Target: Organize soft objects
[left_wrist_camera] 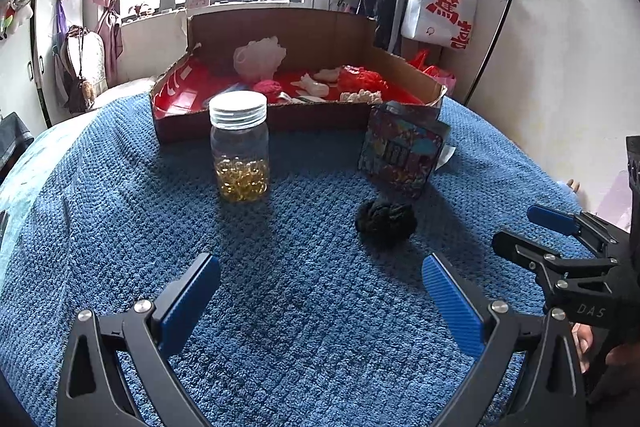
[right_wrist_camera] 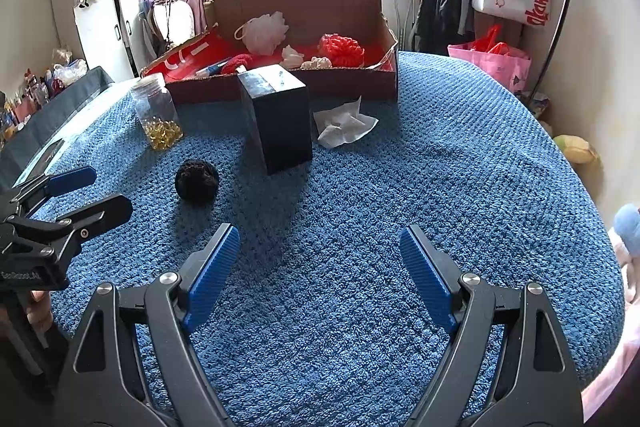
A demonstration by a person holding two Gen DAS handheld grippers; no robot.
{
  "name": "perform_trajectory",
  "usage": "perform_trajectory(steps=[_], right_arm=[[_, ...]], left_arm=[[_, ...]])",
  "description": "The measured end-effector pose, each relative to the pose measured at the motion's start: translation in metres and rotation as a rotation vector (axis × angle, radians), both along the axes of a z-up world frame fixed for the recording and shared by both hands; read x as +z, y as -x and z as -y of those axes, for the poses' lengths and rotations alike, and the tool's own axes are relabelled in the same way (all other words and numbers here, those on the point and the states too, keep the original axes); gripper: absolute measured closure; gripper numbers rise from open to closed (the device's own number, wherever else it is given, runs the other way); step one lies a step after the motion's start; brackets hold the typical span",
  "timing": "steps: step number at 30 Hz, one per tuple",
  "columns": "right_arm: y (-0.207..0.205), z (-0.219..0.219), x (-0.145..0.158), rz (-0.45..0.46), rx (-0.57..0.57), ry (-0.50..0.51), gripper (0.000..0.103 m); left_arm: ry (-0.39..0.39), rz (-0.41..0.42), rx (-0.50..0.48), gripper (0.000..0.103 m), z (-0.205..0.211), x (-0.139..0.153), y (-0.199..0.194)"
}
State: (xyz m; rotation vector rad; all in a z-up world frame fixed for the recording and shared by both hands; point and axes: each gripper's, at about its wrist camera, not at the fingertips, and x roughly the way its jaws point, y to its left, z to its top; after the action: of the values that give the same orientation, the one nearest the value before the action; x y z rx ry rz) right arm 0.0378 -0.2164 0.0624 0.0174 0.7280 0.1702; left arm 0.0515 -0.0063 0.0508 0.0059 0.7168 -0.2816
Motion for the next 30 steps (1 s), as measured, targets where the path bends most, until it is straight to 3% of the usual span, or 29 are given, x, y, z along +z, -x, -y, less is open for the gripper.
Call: perform_trajectory(steps=[10, 22, 30], right_arm=[[-0.027, 0.018, 0.005, -0.033, 0.022, -0.015, 0.020], [-0.121, 0.048, 0.008, -0.130, 0.117, -0.042, 0.021], [-0.164, 0.033, -0.007, -0.196, 0.225, -0.004, 0.040]], left_arm=[[-0.009, -0.031, -0.052, 0.001, 0.016, 0.005, -0.019], [0.021, -0.134, -0.136, 0.028, 0.042, -0.004, -0.046], [0.042, -0.193, -0.142, 0.042, 0.049, -0.016, -0.062]])
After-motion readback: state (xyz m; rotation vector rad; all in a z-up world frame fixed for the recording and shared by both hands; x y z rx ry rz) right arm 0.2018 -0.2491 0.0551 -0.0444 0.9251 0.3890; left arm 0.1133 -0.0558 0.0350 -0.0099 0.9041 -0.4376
